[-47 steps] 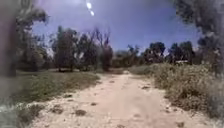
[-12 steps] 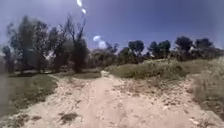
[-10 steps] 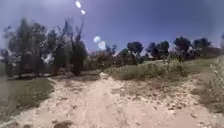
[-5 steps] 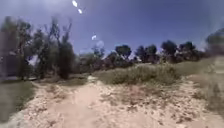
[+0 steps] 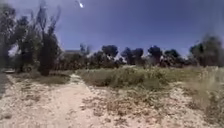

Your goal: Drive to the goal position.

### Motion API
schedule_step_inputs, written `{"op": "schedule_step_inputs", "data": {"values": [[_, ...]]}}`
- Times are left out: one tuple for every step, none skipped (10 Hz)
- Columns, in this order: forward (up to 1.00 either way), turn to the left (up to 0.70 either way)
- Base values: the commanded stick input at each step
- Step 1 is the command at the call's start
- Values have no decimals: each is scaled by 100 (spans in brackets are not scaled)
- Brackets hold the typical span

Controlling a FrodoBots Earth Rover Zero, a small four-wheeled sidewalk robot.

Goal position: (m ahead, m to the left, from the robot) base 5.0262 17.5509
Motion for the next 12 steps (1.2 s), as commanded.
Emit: {"op": "schedule_step_inputs", "data": {"values": [[66, 0], [38, 0], [13, 0], [0, 25], [0, 67], [0, 71], [0, 75], [0, 79], [0, 84], [0, 85], [0, 85], [0, 85]]}}
